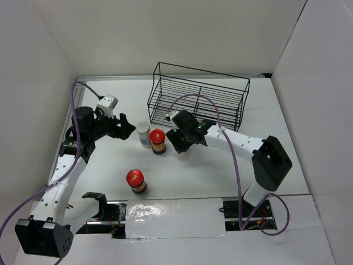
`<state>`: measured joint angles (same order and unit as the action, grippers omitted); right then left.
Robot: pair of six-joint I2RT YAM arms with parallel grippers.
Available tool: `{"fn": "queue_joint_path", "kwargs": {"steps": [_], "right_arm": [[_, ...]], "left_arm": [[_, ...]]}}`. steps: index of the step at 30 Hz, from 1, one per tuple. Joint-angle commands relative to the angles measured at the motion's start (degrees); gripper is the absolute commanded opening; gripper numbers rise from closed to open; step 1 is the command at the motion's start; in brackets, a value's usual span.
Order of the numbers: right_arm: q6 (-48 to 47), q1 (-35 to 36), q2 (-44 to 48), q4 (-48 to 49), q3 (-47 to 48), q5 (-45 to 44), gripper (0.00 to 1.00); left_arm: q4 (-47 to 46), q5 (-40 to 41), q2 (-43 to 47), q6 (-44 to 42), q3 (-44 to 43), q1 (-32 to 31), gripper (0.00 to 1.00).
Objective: Organize the condiment bottles
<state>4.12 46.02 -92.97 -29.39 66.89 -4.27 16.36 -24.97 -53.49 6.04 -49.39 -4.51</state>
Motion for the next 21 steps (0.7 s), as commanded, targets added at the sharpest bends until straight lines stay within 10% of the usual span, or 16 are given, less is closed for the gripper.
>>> {"fn": "queue_joint_path", "kwargs": {"steps": [1, 11, 21], "right_arm": [[-3.5, 1.2, 2.3, -1.3, 6.0, 3.3, 0.06], [-9.2, -5.0, 6.4, -15.8, 29.1, 5.8, 0.00], [-4.5, -16.0, 3.0, -18.3, 37.3, -9.4, 0.00]], "left_arm": [[-1.6, -1.1, 0.8, -0.8, -0.3, 0.3, 0.91], [-2.4, -1.0, 0.7, -0.4, -0.4, 0.3, 0.91], [-3.0, -1.0, 1.1, -0.4, 0.0, 0.4, 0.91]]}}
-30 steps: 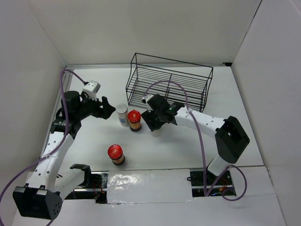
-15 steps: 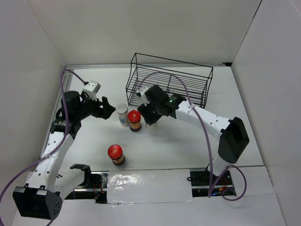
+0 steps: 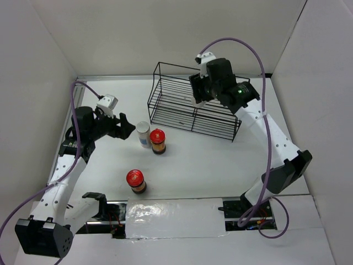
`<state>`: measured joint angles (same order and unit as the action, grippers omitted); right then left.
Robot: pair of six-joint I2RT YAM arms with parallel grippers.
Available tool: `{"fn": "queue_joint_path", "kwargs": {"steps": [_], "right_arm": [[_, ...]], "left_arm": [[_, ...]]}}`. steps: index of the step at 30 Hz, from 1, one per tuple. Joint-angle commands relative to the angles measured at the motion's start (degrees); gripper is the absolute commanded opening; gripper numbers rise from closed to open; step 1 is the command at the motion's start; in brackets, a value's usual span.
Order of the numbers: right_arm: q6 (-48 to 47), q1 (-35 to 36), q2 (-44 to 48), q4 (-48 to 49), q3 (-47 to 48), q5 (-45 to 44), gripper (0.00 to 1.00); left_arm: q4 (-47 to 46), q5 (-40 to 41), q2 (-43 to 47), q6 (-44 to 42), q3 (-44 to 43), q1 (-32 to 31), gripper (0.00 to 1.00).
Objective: Organize the condiment bottles
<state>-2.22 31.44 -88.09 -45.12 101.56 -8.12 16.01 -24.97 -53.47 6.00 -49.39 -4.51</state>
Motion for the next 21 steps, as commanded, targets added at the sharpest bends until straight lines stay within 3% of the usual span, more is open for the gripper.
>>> {"fn": "queue_joint_path", "kwargs": {"steps": [1, 19, 20, 21], "right_arm": [[2.0, -2.1, -2.3, -2.5, 2.5, -5.7, 0.00], [4.8, -10.3, -11.2, 2.1, 0.0, -5.5, 0.00], [4.9, -10.5, -11.5, 1.9, 0.0, -5.2, 0.03], [5.0, -11.0, -11.7, 1.7, 0.0, -5.0, 0.20]], "left_arm": [[-2.6, -1.0, 1.2, -0.3, 0.1, 0.4, 0.91], [-2.2, -0.7, 2.0, 0.0, 1.7, 0.4, 0.91], [-2.0, -0.8, 2.0, 0.0, 1.7, 0.4, 0.92], [-1.9, -0.7, 1.9, 0.0, 1.8, 0.4, 0.92]]}}
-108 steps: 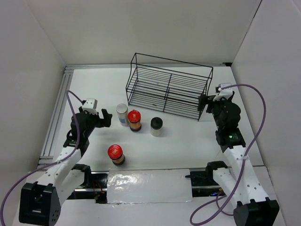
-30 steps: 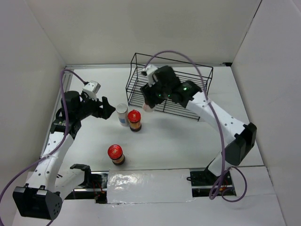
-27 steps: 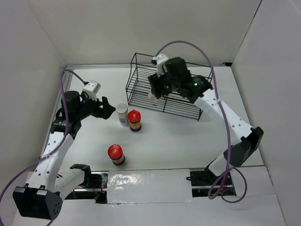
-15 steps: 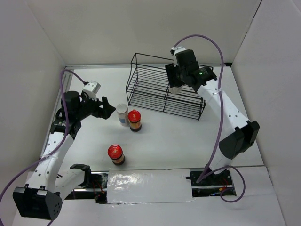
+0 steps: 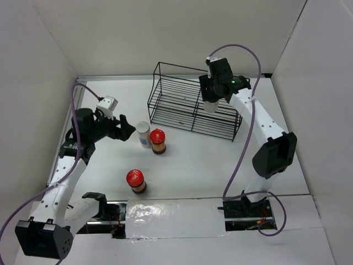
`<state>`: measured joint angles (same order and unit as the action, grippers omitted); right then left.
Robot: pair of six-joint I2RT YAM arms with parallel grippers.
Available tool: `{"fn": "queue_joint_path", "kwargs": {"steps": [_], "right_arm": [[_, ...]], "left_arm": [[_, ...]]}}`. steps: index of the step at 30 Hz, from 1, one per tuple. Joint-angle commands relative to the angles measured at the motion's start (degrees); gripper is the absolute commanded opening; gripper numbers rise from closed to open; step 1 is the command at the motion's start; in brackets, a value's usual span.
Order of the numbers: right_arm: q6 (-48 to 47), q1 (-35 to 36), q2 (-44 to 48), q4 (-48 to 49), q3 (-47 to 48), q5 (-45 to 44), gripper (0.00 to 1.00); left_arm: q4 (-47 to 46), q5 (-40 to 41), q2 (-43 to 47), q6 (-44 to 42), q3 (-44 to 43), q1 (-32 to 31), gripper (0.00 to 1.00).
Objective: Organize the condiment bottles
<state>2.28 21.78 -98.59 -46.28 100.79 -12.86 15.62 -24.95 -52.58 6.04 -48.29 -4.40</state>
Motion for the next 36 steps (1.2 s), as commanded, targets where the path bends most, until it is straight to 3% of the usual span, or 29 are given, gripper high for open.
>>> {"fn": "queue_joint_path", "kwargs": {"steps": [1, 3, 4, 13, 17, 19, 20, 23, 24, 25, 31, 36], "right_arm": [[0.6, -1.5, -1.4, 3.0, 0.6, 0.3, 0.29], [0.7, -2.2, -1.3, 3.6, -0.2, 2.0, 0.47], [0.8, -2.4, -1.2, 3.7, -0.8, 2.5, 0.51], [-0.4, -2.1, -1.2, 4.2, -0.2, 4.1, 0.81], [-1.1, -1.6, 0.1, 4.7, -0.1, 3.8, 0.99], [-1.8, -1.5, 0.4, 5.0, -0.1, 4.0, 1.00], [-1.7, -1.3, 1.0, 5.2, -0.1, 4.0, 1.00], [-1.7, -0.8, 2.3, 5.7, -0.3, 3.5, 1.00], [-1.7, -0.7, 2.5, 5.7, -0.7, 3.1, 1.00], [-1.7, -0.4, 3.0, 5.7, -0.9, 2.1, 1.00], [-1.7, 1.0, 5.0, 5.8, -3.6, -0.1, 1.00], [-1.7, 2.0, 5.9, 5.8, -5.2, -1.1, 1.00]], "left_arm": [[-1.2, -0.8, 1.0, 0.0, 0.8, 0.3, 0.93], [-0.9, -0.6, 0.8, 0.1, 1.1, 0.3, 0.94], [-0.9, -0.6, 1.0, 0.2, 1.3, 0.3, 0.95], [-0.7, -0.4, 0.8, -1.2, 1.9, 0.4, 0.97], [-0.1, -4.8, 1.2, -7.6, 1.8, 0.3, 0.99], [2.0, -9.7, 1.5, -12.0, 1.2, 0.3, 0.99], [3.8, -17.6, 1.7, -19.2, 0.7, 0.4, 0.99], [18.5, -30.5, 1.0, -38.5, -3.5, 0.3, 0.99], [28.0, -35.9, 0.7, -43.3, -4.7, 0.4, 0.99], [32.5, -37.1, 0.1, -52.4, -6.0, 0.2, 0.99], [50.0, -33.1, -1.8, -72.1, -7.2, -0.9, 0.99], [54.6, -31.7, -3.5, -76.3, -7.8, -4.3, 0.99]]}}
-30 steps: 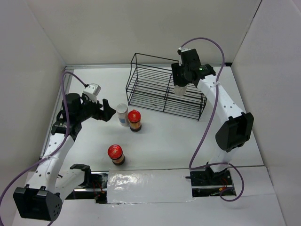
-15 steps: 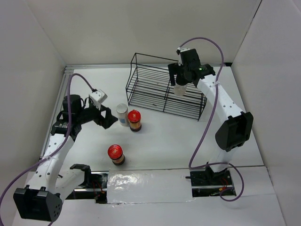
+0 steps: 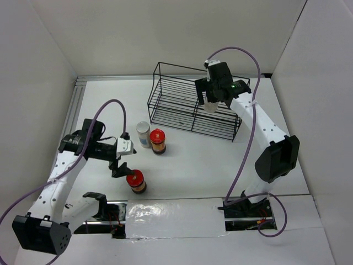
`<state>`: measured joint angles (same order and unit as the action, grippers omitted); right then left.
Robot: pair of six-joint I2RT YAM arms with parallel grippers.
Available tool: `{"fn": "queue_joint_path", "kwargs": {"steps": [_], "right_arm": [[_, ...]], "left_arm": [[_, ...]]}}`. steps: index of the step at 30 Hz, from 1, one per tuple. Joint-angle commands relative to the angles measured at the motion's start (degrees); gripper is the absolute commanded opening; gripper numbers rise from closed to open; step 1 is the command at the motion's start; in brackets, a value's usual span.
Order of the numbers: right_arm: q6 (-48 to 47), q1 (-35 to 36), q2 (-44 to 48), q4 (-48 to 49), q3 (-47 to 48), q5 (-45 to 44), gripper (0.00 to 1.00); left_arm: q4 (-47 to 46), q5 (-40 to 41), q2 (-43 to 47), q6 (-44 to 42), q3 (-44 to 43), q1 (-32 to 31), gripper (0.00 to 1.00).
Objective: Organize the condiment bottles
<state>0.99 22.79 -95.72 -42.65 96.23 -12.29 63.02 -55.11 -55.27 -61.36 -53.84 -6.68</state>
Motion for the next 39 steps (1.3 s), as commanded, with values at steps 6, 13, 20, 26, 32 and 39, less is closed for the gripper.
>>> {"fn": "queue_joint_path", "kwargs": {"steps": [6, 13, 20, 26, 32, 39], "right_arm": [[-0.2, 1.6, 4.7, 2.6, -2.9, -2.0, 1.00], [0.5, 1.6, 5.7, 2.6, -5.3, -2.2, 1.00], [1.0, 1.7, 5.9, 2.9, -6.7, -2.2, 1.00], [1.4, 1.8, 5.5, 3.2, -7.2, -2.1, 1.00], [1.3, 1.7, 4.7, 3.5, -7.6, -2.5, 1.00], [1.3, 1.6, 3.7, 3.6, -7.2, -2.3, 1.00]], "left_arm": [[7.2, 4.7, -2.2, -7.3, -0.4, -8.1, 0.99], [5.5, 10.1, -2.4, -4.9, 2.3, -12.3, 0.99], [3.0, 13.4, -1.5, -3.2, 5.8, -15.8, 0.99], [-4.5, 16.5, -0.6, 1.7, 8.3, -16.9, 0.99], [-9.9, 17.3, 0.9, 4.1, 11.7, -18.5, 0.99], [-13.5, 16.9, 1.7, 5.4, 13.9, -19.1, 0.93]]}}
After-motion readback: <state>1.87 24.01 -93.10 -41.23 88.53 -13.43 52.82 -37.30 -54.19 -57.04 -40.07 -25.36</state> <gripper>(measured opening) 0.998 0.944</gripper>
